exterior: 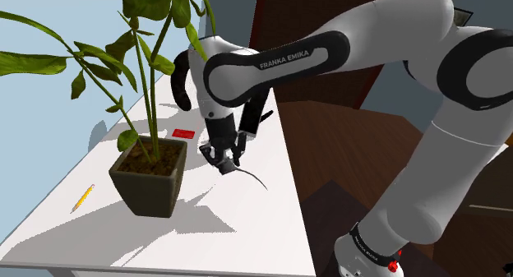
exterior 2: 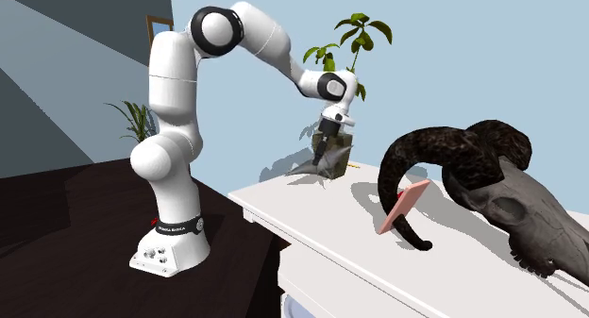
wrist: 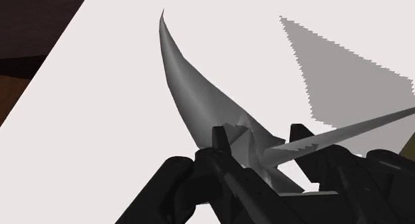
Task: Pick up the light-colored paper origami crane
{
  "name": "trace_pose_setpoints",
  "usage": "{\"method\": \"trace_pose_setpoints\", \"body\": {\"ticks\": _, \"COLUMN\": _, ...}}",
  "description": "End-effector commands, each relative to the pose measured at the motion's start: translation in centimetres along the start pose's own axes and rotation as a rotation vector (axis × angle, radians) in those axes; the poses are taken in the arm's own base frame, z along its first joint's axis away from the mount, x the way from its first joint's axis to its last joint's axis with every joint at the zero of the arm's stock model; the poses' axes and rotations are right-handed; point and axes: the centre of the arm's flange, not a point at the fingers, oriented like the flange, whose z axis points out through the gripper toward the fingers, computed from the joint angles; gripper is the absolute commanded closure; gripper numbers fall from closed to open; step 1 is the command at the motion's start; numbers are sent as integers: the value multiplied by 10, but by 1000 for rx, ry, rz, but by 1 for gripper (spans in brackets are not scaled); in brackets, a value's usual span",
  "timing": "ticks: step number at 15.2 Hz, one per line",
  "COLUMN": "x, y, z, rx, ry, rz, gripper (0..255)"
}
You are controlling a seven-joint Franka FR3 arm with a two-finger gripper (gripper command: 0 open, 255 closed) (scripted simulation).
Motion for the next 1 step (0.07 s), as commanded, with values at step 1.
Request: {"method": "trace_pose_setpoints", "body": {"ticks": 1, "x": -2, "y": 1, "z": -2, "rx": 0, "ry": 0, "rz": 0, "gripper": 255}}
